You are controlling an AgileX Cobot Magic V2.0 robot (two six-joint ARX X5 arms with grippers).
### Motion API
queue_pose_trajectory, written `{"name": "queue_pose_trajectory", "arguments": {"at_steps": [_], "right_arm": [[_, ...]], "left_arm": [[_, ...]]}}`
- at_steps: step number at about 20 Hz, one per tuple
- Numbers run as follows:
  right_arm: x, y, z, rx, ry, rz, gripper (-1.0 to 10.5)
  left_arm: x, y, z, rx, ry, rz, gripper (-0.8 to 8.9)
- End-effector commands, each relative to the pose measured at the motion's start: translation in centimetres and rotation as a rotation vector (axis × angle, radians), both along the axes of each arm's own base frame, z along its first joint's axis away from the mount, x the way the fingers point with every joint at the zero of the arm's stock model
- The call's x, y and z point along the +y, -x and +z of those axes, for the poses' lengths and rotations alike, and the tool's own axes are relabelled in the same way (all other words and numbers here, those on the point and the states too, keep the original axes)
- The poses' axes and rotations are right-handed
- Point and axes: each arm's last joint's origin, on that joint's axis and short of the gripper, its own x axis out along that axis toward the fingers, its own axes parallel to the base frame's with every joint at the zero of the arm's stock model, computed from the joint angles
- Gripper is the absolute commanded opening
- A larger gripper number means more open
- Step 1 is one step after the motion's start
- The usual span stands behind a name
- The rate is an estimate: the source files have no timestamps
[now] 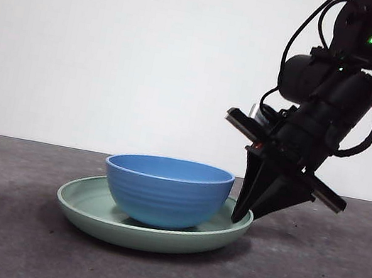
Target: Pick up the blue bowl, put it on the green plate, put it on desk
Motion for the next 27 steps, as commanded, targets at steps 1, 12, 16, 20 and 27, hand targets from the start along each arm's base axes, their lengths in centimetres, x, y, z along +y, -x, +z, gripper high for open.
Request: {"name": "queue_pose_trajectory", "arguments": {"at_steps": [1, 12, 16, 20, 27], "right_arm": [[0.5, -0.4, -0.5, 0.013, -0.005, 0.004, 0.1], [-0.3, -0.8, 1.7, -0.047, 0.083, 0.0, 2.7], [-1.4, 0.5, 6.2, -0.13, 0.171, -0.011, 2.7], [-2.9, 3.6, 11.0, -0.235, 0.245, -0.038, 3.1], [-4.0, 12.2, 16.4, -0.409, 0.33, 0.03, 4.7]], "left_arm": [[-0.1, 0.0, 0.5, -0.014, 0.012, -0.002, 5.6], [-0.1, 0.0, 0.5, -0.014, 0.013, -0.002, 5.6], [-0.1, 0.0, 0.5, -0.014, 0.013, -0.002, 5.6], [-0.1, 0.0, 0.5, -0.014, 0.013, -0.002, 5.6], [-0.1, 0.0, 0.5, 0.001, 0.025, 0.007, 5.6]]}}
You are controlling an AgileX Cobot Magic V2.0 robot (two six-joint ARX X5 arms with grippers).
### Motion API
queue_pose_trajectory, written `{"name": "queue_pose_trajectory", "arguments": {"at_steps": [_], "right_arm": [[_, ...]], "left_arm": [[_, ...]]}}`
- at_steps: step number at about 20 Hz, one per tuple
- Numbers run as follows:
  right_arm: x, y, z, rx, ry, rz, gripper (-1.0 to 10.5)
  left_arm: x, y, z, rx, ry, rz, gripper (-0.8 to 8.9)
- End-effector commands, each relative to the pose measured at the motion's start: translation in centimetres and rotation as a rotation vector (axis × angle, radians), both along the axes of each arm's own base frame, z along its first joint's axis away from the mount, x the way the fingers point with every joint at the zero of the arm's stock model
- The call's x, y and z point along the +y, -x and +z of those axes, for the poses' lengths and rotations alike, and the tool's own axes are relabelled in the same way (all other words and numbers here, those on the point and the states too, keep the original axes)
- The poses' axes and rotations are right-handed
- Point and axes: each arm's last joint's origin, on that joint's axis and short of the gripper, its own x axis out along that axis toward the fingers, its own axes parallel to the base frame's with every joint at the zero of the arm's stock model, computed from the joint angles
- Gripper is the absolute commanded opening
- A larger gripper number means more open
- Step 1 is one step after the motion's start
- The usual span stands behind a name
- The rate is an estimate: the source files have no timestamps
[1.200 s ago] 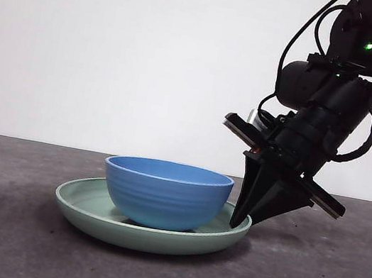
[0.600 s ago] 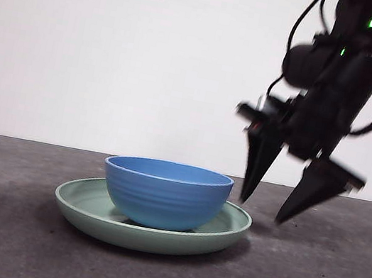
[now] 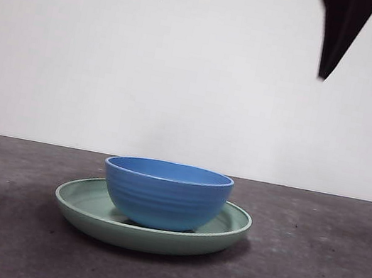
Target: Pick up the blue bowl, put it on the green plate, put it on desk
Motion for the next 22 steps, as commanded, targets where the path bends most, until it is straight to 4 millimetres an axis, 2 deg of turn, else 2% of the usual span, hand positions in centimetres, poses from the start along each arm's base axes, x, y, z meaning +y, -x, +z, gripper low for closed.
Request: {"name": "queue_pose_trajectory", "arguments": {"at_steps": [1, 3, 5, 7, 10, 13, 22], "right_arm": [[0.0, 2.4, 0.4, -0.051, 0.01, 0.049, 4.8], [-0.4, 5.2, 0.5, -0.091, -0.016, 0.106, 5.0], [-0.8, 7.7, -0.2, -0.106, -0.035, 0.156, 5.1], [-1.3, 9.3, -1.4, -0.115, -0.051, 0.186, 6.1], [-2.2, 11.1, -3.4, -0.171, -0.099, 0.219, 6.4], [-2.9, 12.1, -4.3, -0.22, -0.135, 0.228, 6.4], [-3.5, 12.9, -3.7, -0.283, -0.183, 0.221, 6.4]], "left_arm": [[-0.1, 0.0, 0.5, 0.016, 0.041, 0.018, 5.6], [-0.1, 0.0, 0.5, 0.044, 0.067, 0.036, 5.6], [-0.1, 0.0, 0.5, 0.051, 0.075, 0.041, 5.6], [-0.1, 0.0, 0.5, 0.05, 0.076, 0.041, 5.6], [-0.1, 0.0, 0.5, 0.05, 0.076, 0.041, 5.6], [-0.1, 0.0, 0.5, 0.051, 0.076, 0.041, 5.6], [-0.1, 0.0, 0.5, 0.051, 0.079, 0.042, 5.55]]}}
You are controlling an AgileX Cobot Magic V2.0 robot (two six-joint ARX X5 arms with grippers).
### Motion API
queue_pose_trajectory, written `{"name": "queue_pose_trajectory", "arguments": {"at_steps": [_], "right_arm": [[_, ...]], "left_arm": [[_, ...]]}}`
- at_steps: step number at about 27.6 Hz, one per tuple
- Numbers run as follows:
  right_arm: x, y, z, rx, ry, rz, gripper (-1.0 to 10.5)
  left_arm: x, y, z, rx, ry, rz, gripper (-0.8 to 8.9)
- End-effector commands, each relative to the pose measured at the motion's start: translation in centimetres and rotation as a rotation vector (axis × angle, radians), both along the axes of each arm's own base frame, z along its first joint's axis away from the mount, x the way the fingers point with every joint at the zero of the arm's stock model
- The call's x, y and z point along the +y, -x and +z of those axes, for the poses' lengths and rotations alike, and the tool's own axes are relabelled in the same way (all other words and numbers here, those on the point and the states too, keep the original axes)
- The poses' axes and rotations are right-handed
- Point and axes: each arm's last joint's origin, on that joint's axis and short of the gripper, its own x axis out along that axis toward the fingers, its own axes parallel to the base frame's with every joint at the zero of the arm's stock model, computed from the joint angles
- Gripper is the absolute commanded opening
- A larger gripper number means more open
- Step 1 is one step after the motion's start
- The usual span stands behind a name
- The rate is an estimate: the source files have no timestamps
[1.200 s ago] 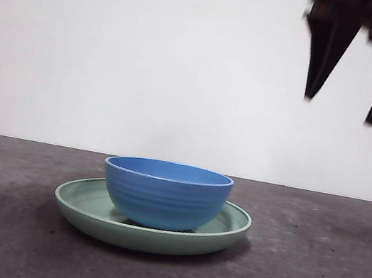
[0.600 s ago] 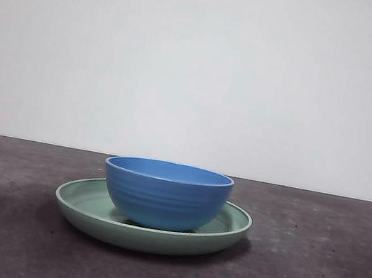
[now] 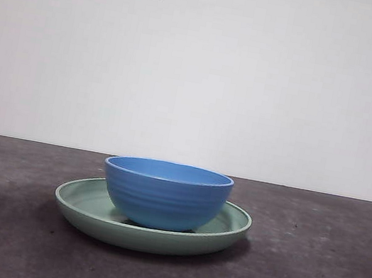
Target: Pick up the blue bowl, put it on the green plate, put it on desk
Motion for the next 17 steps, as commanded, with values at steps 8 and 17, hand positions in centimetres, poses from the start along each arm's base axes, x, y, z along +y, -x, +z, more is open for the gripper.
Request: {"name": "queue_pose_trajectory", "arguments": {"at_steps": [8, 17], "right_arm": [[0.37, -0.12, 0.33, -0.003, -0.044, 0.022, 0.6], [0.35, -0.13, 0.33, -0.007, -0.04, 0.016, 0.6]], "left_arm": [[-0.03, 0.08, 0.45, -0.011, 0.01, -0.003, 0.27], [0.05, 0.14, 0.23, -0.019, 0.015, 0.0, 0.27]]}}
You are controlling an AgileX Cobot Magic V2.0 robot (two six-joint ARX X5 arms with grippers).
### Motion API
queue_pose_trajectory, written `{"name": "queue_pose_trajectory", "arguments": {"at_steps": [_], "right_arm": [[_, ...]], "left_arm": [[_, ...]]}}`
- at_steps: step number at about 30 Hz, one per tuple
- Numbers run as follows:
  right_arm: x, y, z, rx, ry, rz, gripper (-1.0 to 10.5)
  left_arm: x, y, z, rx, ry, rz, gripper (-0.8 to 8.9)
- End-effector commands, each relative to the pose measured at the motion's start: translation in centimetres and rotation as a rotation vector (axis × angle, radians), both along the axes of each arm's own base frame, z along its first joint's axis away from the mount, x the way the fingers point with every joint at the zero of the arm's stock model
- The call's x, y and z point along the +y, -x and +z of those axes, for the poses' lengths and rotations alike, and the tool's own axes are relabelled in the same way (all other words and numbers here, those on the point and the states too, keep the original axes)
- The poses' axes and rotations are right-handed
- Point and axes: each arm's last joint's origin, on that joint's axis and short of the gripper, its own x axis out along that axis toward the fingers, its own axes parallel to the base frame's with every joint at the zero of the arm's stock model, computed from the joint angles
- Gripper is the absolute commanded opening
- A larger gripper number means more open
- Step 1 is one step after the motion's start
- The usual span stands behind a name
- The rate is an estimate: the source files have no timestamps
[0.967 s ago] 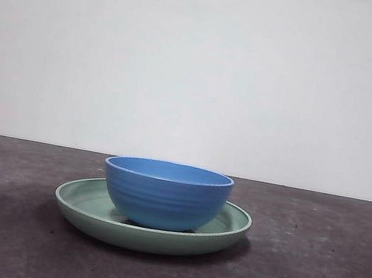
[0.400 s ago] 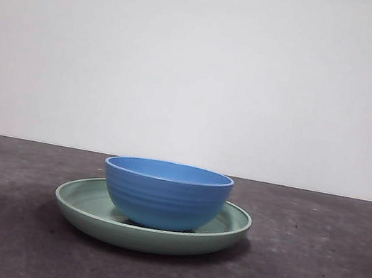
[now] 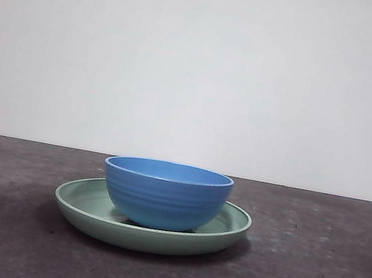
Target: Pick up the blue bowl, put it on the green plate, put it on desk
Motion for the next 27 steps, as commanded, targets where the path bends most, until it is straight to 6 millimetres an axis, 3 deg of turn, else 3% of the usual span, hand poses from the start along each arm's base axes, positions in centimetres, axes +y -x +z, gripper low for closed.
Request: {"name": "queue_pose_trajectory", "arguments": {"at_steps": [1, 4, 7, 10, 13, 20, 27], "right_arm": [[0.2, -0.1, 0.2, -0.006, -0.01, 0.005, 0.6], [0.2, 0.0, 0.2, -0.006, -0.01, 0.005, 0.6], [0.2, 0.0, 0.2, -0.008, -0.012, 0.005, 0.6], [0.2, 0.0, 0.2, -0.008, -0.012, 0.005, 0.6], [0.2, 0.0, 0.2, -0.008, -0.012, 0.005, 0.6], [0.2, -0.1, 0.2, -0.01, -0.013, 0.005, 0.6], [0.2, -0.1, 0.2, -0.01, -0.014, 0.005, 0.6]], "left_arm": [[0.3, 0.0, 0.1, -0.024, 0.018, 0.024, 0.27], [1.8, -0.1, -2.0, -0.107, 0.09, 0.058, 0.27], [4.2, -0.2, -6.6, -0.252, 0.143, 0.235, 0.27], [5.9, 0.2, -12.1, -0.286, 0.134, 0.365, 0.27], [6.6, 0.5, -14.3, -0.266, 0.121, 0.434, 0.27], [7.8, 1.1, -16.3, -0.145, 0.061, 0.593, 0.27], [8.4, 1.3, -16.1, -0.206, 0.017, 0.759, 0.27]]}}
